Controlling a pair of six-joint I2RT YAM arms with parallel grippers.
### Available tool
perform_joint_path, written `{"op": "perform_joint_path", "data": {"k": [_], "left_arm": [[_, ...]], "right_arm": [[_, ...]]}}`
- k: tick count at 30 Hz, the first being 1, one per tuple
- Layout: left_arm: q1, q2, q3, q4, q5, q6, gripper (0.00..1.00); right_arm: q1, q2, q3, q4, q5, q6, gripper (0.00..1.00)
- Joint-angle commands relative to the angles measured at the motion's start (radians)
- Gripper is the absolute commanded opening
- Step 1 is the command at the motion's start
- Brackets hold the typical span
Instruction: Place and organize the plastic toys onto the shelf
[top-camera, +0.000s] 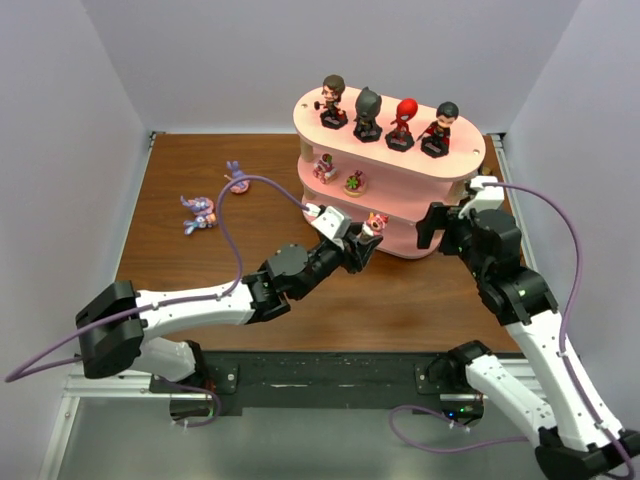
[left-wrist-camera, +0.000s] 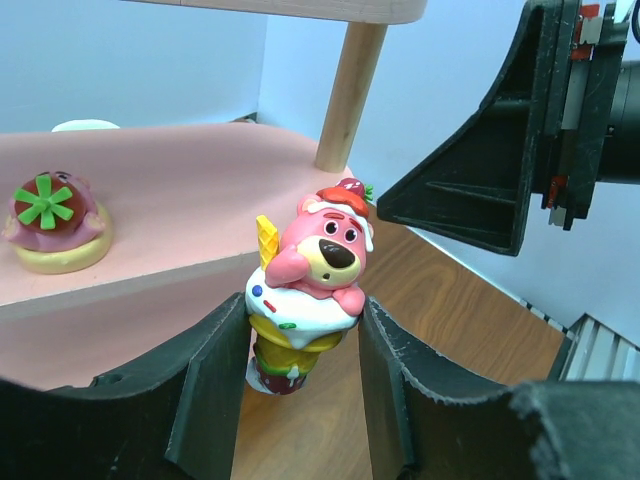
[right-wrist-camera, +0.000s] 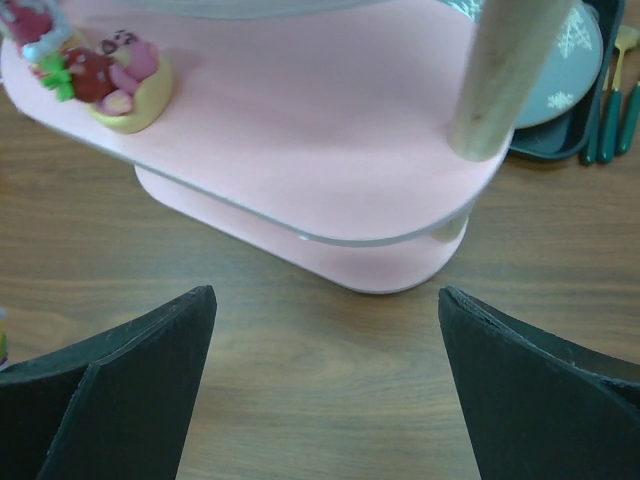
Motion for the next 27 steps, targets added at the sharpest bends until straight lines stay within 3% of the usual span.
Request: {"op": "perform_joint_path", "data": {"k": [1,4,6,18,27], "left_arm": [[-0.002,0.042,0.041,0.196,-0.037,-0.008,0.00],[-0.002,0.082,0.046,0.260,-0.052,0.004,0.00],[-0.002,0.102,0.050,0.311,-0.062,0.014,0.00],[0.005,0.238,0.055,0.587,-0.080,0.069,0.00],[0.056,0.375,0.118,0.676,-0.020,0.043,0.00]], "right_arm": [[-0.167,-0.017,-0.033,0.038,-0.232,0.008,0.96],[-0.350,-0.002,-0.065,0.063,-0.465,0.036,0.95],[-0.451,-0.011,-0.089,0.101,-0.539,0.084,0.94],[-0.458,-0.094,-0.070,0.064,-0.627,0.096,0.90],[-0.427,-0.129,-0.037,0.011,-0.607,0.048,0.92]]}}
